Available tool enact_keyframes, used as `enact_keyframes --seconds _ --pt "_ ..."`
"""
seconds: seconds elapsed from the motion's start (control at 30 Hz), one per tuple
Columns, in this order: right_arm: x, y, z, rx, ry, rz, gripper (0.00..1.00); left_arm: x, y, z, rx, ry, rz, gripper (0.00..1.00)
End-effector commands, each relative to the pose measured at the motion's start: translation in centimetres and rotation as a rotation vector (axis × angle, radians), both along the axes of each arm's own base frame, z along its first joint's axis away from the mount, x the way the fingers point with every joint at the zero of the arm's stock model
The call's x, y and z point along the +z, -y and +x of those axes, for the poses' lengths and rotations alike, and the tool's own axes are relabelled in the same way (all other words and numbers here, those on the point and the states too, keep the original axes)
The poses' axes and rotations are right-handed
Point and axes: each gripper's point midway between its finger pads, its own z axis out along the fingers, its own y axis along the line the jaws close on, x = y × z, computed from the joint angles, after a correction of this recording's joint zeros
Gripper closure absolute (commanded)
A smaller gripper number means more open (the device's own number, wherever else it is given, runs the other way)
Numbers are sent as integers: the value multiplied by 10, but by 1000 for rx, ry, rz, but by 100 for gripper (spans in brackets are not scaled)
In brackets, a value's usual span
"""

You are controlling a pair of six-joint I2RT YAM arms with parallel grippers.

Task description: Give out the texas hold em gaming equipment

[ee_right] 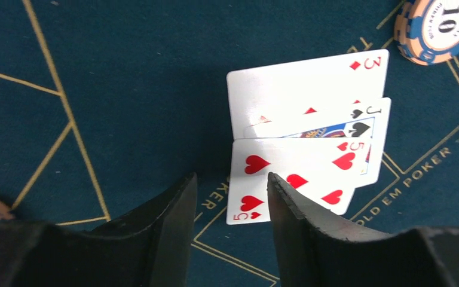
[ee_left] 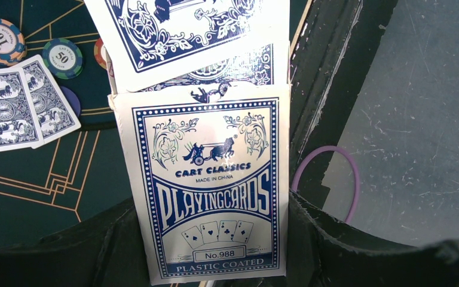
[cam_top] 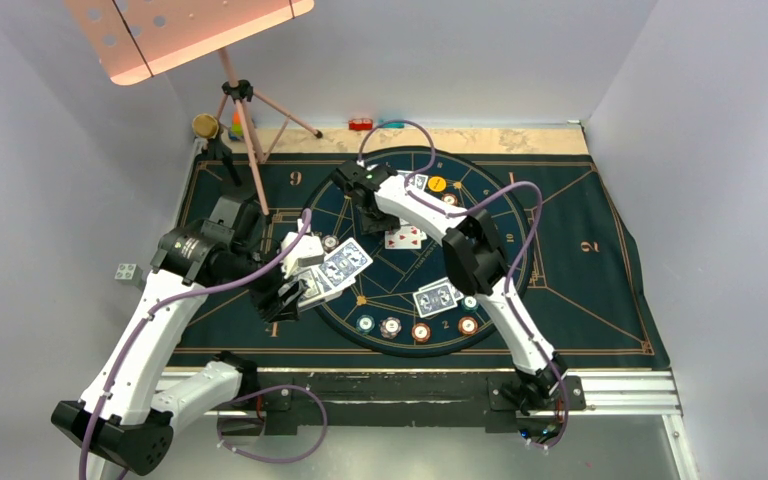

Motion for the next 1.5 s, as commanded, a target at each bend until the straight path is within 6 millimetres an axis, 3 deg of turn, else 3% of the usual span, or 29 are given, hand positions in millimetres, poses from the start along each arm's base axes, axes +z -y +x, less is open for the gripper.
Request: enact_keyframes --seconds 0.0,0.13,0.23,0.43,0.53,0.57,0.7,0.97,1.27,1.47 --pt "45 -24 6 23 39 183 49 3 3 1 -15 15 -19 100" --pt "81 -26 9 20 67 275 49 3 3 1 -17 15 -16 100" --pt "122 -22 10 23 119 348 49 2 2 1 -18 17 -12 100" --pt "203 0 -18 101 228 547 31 1 2 1 -24 22 -10 100" --pt "202 22 -27 117 294 571 16 -1 3 1 -26 18 -13 100" --pt "198 30 -22 101 303 562 14 -1 3 1 -27 16 -14 100" --pt "144 46 0 51 231 464 13 1 4 1 -24 16 -21 100" --pt "94 25 40 50 224 442 18 0 3 0 -21 8 -17 100" --pt "54 19 48 16 222 455 20 0 3 -1 -19 10 -15 100" --pt "27 25 41 -20 204 449 21 1 2 -1 -18 15 -14 100"
